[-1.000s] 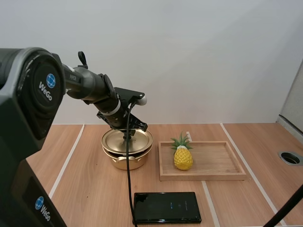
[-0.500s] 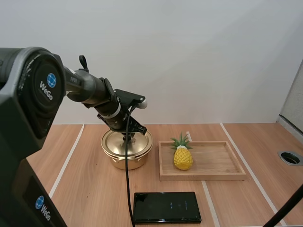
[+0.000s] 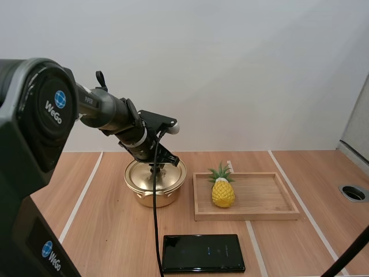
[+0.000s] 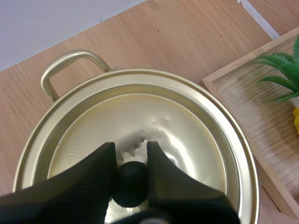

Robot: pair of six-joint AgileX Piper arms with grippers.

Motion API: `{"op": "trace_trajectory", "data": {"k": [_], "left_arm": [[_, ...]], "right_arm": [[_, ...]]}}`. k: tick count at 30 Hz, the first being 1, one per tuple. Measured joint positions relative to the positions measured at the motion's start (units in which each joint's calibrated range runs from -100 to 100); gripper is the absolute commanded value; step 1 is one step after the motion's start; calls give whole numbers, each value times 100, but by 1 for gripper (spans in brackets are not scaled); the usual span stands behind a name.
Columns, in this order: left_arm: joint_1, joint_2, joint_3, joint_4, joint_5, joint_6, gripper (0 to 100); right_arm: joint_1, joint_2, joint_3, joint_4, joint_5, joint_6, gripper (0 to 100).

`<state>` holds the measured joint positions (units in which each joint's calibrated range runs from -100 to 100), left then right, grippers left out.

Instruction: Open the pot, put the grape inside, and close it

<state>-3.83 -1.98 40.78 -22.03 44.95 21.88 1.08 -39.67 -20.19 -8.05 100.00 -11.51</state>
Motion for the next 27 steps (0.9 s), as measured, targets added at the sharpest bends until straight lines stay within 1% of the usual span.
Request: {"op": "trace_trajectory", "data": {"k": [6,8,9,11,14,16,18,19,27], "left_arm": [[0,0,0,0,0,0,0],[0,0,0,0,0,-39,4],[0,0,0,0,0,-54,9],[0,-39,0,0,0,-111,20],[0,-91,28,0,35,-155,46],[0,-139,28,62,104,-178,67],[0,-198,28,103,143,-194,91],[0,-220,28,116,143,-204,100],[0,-333,15,126,177,-214,100]], "right_arm": [[0,0,0,0,0,0,0],[0,0,0,0,0,0,0],[0,0,0,0,0,0,0],[0,0,0,0,0,0,0],[0,0,0,0,0,0,0],[0,0,0,0,0,0,0],[0,0,0,0,0,0,0],[0,0,0,0,0,0,0],[0,0,0,0,0,0,0]]}}
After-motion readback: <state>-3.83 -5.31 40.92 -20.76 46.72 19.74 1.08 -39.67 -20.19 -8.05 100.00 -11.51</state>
